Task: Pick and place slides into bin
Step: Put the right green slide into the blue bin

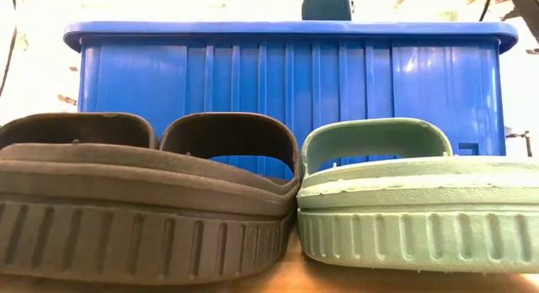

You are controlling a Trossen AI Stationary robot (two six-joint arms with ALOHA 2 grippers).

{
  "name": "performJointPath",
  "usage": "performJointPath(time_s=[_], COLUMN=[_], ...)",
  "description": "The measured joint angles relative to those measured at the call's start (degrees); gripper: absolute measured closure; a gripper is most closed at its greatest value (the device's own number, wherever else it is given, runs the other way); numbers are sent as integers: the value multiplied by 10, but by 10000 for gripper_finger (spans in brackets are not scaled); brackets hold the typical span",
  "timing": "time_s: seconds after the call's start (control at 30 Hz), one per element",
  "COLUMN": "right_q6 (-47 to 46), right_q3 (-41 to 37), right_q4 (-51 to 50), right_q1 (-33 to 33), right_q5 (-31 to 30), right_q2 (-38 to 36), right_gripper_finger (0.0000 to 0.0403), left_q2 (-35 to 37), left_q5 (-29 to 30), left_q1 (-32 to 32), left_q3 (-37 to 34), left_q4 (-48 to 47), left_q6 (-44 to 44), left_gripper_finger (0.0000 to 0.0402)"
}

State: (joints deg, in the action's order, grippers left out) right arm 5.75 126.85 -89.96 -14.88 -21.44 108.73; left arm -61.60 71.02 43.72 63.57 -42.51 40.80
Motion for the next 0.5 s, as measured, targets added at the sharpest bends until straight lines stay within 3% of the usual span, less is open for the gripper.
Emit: performJointPath(time_s=[0.27, 0.5], right_q6=[79, 141], right_q3=[-101, -175], right_q4=[36, 111], right_q1=[-23, -53], right_q5=[12, 64], right_q2=[0, -6], right_gripper_finger=[403, 403], left_q2=[0, 0], left_q5=[-9, -14], left_q1=[0, 0], left_q3=[0, 0], left_q4=[4, 4], left_q6=[-17, -10], left_gripper_finger=[230, 230])
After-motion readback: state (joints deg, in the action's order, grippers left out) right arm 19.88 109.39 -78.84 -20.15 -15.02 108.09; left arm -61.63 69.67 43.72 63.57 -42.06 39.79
